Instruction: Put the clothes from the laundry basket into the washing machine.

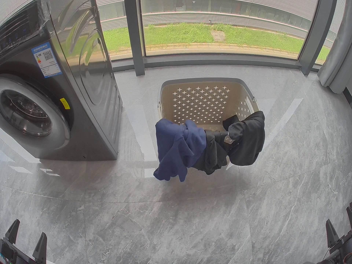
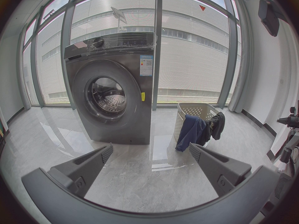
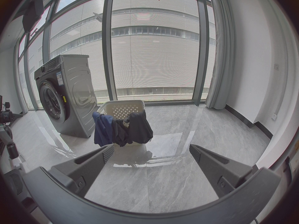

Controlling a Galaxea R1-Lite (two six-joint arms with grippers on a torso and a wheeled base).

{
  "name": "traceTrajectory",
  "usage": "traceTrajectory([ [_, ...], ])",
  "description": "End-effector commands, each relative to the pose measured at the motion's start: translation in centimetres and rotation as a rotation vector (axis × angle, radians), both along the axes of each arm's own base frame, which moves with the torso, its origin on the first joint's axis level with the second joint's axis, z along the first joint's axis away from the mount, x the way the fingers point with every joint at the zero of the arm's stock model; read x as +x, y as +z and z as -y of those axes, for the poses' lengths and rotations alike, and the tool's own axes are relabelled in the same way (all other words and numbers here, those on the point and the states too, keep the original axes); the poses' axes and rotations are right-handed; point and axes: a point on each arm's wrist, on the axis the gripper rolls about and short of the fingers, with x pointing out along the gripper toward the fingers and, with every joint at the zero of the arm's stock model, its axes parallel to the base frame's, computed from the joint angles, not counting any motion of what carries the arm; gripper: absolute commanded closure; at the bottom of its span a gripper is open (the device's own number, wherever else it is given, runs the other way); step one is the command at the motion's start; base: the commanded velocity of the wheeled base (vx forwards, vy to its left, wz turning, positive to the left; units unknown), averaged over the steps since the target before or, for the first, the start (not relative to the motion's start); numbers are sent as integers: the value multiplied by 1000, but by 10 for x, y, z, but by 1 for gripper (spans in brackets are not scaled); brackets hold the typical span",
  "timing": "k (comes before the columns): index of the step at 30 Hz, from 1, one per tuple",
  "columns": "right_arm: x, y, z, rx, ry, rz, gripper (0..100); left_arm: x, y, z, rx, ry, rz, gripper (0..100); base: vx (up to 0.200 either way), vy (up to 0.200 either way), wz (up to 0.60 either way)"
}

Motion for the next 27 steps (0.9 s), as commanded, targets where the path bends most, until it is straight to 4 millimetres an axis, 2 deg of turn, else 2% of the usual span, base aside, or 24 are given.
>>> traceTrajectory([
  [1,1,-5,0,0,-1,-8,0,0,-5,0,0,1,-3,0,0,0,0],
  [7,1,-5,0,0,-1,-8,0,0,-5,0,2,1,-3,0,0,0,0],
  [19,1,-5,0,0,-1,-8,0,0,-5,0,0,1,-3,0,0,-200,0],
  [27,1,-5,0,0,1,-8,0,0,-5,0,0,1,-3,0,0,0,0],
])
